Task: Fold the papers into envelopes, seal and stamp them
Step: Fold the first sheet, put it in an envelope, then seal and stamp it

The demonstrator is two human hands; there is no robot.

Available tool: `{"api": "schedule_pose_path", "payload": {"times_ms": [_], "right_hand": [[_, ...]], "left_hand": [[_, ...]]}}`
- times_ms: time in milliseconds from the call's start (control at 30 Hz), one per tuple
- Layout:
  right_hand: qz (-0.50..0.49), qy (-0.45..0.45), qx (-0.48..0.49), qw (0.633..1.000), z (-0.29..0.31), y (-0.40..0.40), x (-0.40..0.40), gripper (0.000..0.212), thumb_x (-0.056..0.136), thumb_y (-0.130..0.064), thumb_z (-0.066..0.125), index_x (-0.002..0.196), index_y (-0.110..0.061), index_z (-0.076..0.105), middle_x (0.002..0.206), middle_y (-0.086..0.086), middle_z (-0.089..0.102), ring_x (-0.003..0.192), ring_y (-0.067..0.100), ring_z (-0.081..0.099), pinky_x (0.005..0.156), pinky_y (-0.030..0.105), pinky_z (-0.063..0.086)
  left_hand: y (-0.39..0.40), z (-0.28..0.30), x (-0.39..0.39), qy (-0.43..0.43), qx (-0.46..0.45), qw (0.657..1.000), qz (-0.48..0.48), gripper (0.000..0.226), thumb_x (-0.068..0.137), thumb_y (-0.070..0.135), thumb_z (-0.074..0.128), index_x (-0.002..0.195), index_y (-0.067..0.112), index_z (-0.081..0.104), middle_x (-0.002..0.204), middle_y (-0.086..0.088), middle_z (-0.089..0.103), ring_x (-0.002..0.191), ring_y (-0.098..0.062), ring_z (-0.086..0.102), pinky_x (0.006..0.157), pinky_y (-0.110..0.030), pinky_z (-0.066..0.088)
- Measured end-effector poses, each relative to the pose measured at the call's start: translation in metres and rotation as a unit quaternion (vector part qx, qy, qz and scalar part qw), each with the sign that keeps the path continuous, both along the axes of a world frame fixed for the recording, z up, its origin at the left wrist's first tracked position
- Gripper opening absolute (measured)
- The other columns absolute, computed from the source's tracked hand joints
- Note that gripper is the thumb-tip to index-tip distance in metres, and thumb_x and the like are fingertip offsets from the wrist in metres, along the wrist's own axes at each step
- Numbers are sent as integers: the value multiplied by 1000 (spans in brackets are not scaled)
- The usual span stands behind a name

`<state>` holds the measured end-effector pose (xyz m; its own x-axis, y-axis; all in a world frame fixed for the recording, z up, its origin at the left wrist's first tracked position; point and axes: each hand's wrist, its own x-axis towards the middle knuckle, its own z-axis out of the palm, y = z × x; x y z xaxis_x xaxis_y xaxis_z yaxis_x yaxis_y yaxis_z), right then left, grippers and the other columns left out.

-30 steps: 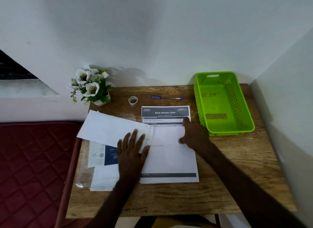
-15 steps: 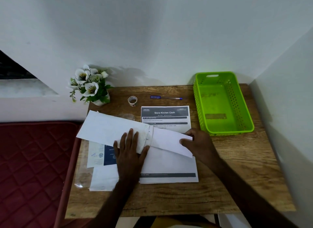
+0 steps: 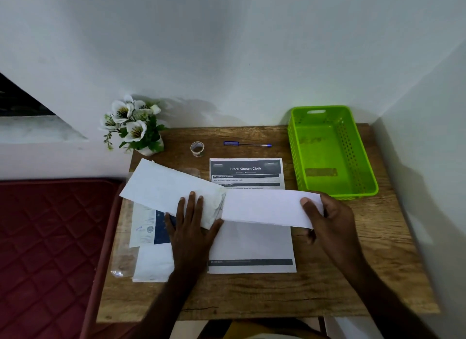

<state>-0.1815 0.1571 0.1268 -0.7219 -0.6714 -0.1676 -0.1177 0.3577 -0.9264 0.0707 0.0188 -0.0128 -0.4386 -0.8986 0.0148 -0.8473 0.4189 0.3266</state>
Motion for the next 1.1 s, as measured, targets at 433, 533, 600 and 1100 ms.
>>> {"api": "schedule_pose_path", "payload": {"times_ms": [433,533,600,1100], "right_hand": [[-8,-78,72,994,-57,-9,9,15,100,-14,62,97,-4,73,62,11,64,40,21,58,36,29,48],[-17,-60,80,995,-56,-9,7,16,100,-13,62,98,-1,72,57,7,62,37,15,56,34,25,44],[-20,-46,85,995,-54,-8,6,16,100,-12,62,99,1,71,55,10,60,33,11,53,32,23,41],[-13,-72,74,995,-60,-12,4,16,100,-15,63,97,-3,71,63,11,63,40,18,57,35,25,44]], "left_hand": [[1,0,3,-13,0,1000,-15,84,97,73,21,162,21,22,171,-1,13,158,-25,8,123,-66,9],[3,3,1,-6,-3,1000,-12,82,97,71,25,161,20,26,171,0,16,158,-24,9,123,-64,9],[3,3,2,2,0,1000,-12,81,97,69,29,162,21,24,171,1,14,158,-23,7,123,-64,8],[0,3,10,31,38,998,-28,86,95,64,35,164,19,9,172,2,2,159,-16,-1,126,-59,1]]}}
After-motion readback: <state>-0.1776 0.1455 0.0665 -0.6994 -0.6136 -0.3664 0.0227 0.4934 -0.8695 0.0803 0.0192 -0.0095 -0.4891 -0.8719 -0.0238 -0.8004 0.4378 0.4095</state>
